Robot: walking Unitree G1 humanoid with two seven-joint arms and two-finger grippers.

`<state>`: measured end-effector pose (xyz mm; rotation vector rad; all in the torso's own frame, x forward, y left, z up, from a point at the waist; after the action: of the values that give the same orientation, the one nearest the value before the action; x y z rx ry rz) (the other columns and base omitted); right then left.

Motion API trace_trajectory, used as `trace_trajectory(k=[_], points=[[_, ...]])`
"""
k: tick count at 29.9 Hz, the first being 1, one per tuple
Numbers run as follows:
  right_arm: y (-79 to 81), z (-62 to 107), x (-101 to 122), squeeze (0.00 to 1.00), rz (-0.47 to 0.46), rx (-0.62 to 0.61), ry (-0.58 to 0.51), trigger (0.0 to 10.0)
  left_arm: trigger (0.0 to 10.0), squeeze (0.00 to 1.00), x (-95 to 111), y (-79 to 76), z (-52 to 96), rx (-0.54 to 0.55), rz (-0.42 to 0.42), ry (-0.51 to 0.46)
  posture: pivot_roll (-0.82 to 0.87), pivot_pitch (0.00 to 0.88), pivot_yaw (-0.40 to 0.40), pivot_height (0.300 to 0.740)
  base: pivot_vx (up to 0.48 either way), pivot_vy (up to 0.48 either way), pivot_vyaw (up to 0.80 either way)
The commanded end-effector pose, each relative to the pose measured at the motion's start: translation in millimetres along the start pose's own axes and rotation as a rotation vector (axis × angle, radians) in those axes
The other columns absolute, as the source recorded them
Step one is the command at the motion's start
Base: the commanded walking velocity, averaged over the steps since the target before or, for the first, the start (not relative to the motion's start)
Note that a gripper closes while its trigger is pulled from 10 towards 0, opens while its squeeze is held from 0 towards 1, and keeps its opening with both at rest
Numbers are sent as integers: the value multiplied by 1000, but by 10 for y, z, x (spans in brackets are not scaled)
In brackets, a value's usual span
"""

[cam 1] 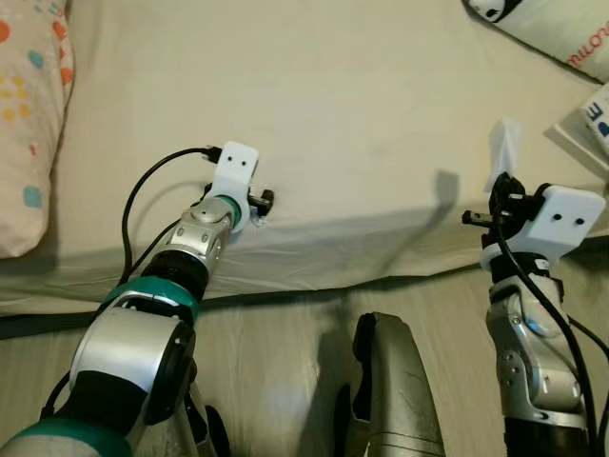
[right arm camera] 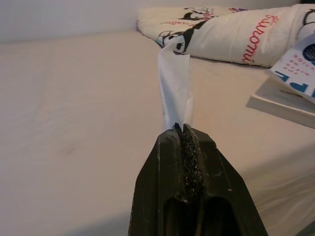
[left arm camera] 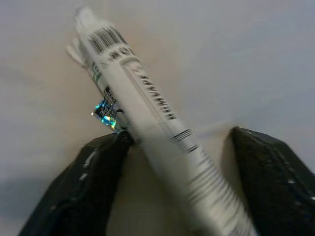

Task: Clean up the room

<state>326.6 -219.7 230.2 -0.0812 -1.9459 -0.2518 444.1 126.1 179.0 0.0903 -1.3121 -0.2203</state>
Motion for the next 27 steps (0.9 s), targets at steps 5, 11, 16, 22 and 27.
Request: trace_trajectory(k=[5,11,16,22,27], points=[[89,-20,-37,0,-18,23,26,10000,0,0,-528,214,42,85,8,154,-53,332,88,420,0,0,0],[166,-20,-26,0,-42,47,23,10000,0,0,-380,299,42,116,-78,35,-35,306,84,420,0,0,0],[347,55,-9,0,-112,126,26,10000,4706,0,68,326,220,101,-174,-340,-9,261,76,420,0,0,0],[714,282,-103,0,-242,284,87,10000,10000,0,171,411,923,-7,-156,-572,44,186,41,420,0,0,0],[849,337,-196,0,-278,326,126,10000,10000,0,140,461,1109,8,-130,-585,70,159,23,420,0,0,0]])
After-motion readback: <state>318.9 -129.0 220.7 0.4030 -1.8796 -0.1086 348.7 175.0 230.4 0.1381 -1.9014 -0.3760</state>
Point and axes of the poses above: a point about 5 cm out from each wrist's last joint towards the gripper, its own z axis pointing back from the gripper into the wrist, its own x axis along the axis of the wrist's last joint, y = z × x, the point moved 3 cm from there along -z, pointing out of the wrist towards the gripper, and after that the axes turned 3 degrees about -z, right-handed, at the moved point
